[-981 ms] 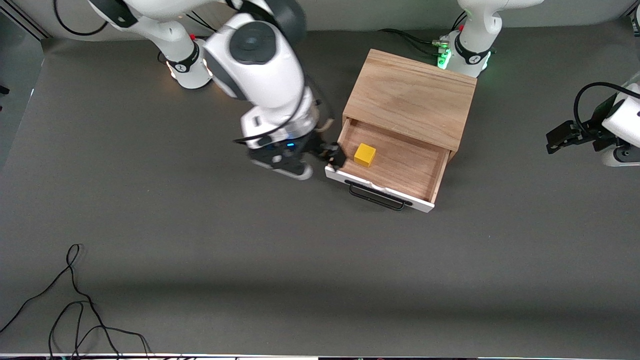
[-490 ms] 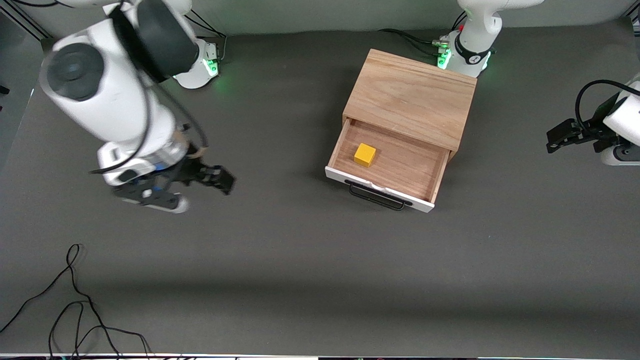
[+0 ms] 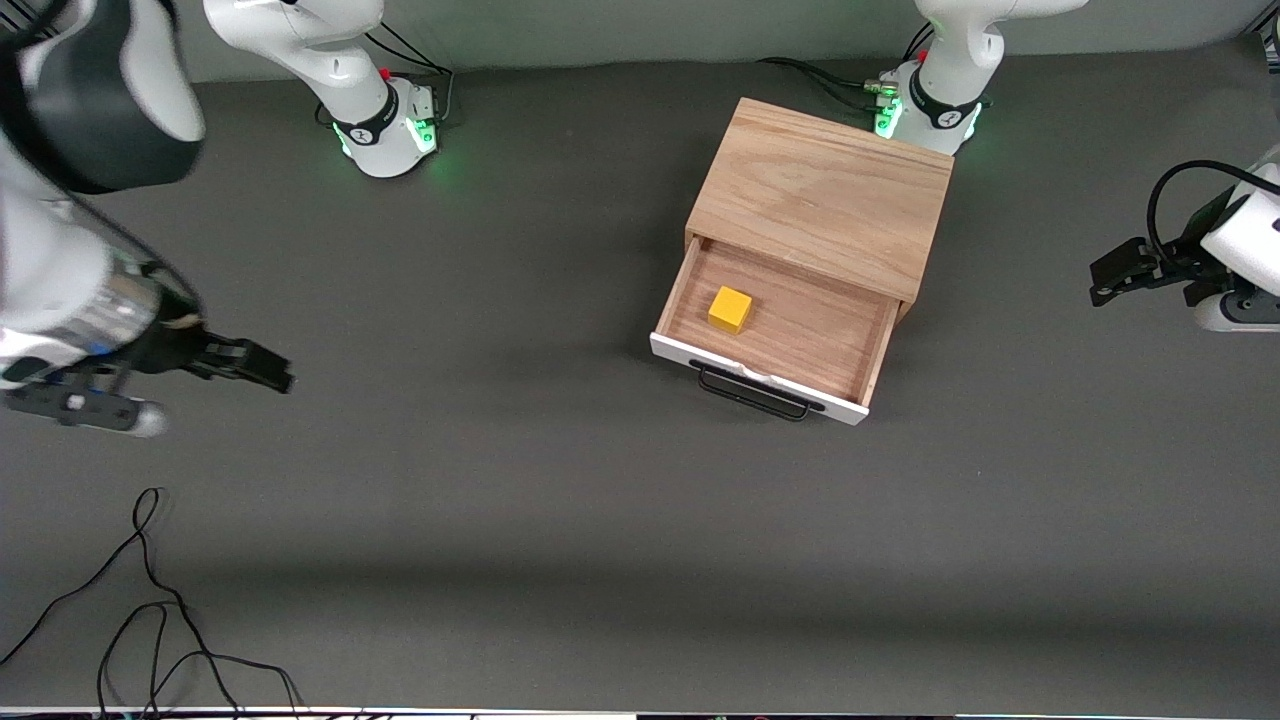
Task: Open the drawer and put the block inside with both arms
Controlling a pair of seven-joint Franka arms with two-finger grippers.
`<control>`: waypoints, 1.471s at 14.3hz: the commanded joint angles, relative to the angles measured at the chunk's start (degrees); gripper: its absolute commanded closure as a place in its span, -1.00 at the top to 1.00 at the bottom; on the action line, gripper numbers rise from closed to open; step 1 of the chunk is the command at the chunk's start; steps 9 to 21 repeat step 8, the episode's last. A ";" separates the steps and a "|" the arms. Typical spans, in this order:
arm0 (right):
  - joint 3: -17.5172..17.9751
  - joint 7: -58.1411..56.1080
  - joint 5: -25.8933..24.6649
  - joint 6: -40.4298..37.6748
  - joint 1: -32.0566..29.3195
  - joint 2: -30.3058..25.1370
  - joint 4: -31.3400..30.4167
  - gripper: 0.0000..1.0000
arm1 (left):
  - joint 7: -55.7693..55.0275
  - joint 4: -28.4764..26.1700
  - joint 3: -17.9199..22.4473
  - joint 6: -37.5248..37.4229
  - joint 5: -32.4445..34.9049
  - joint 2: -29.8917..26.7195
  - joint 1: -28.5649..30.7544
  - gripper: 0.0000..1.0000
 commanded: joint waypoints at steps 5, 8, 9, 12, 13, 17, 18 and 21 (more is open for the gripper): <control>-3.81 -8.32 0.57 -2.44 0.78 -5.85 -6.22 1.00 | 0.19 1.68 0.92 -1.74 -0.33 1.10 -0.96 1.00; -3.90 -8.84 -0.30 -2.44 0.69 -5.58 -6.13 1.00 | 0.19 1.68 0.92 -1.74 -0.33 1.19 -0.96 1.00; -3.90 -8.84 -0.30 -2.44 0.69 -5.58 -6.13 1.00 | 0.19 1.68 0.92 -1.74 -0.33 1.19 -0.96 1.00; -3.90 -8.84 -0.30 -2.44 0.69 -5.58 -6.13 1.00 | 0.19 1.68 0.92 -1.74 -0.33 1.19 -0.96 1.00; -3.90 -8.84 -0.30 -2.44 0.69 -5.58 -6.13 1.00 | 0.19 1.68 0.92 -1.74 -0.33 1.19 -0.96 1.00; -3.90 -8.84 -0.30 -2.44 0.69 -5.58 -6.13 1.00 | 0.19 1.68 0.92 -1.74 -0.33 1.19 -0.96 1.00; -3.90 -8.84 -0.30 -2.44 0.69 -5.58 -6.13 1.00 | 0.19 1.68 0.92 -1.74 -0.33 1.19 -0.96 1.00; -3.90 -8.84 -0.30 -2.44 0.69 -5.58 -6.13 1.00 | 0.19 1.68 0.92 -1.74 -0.33 1.19 -0.96 1.00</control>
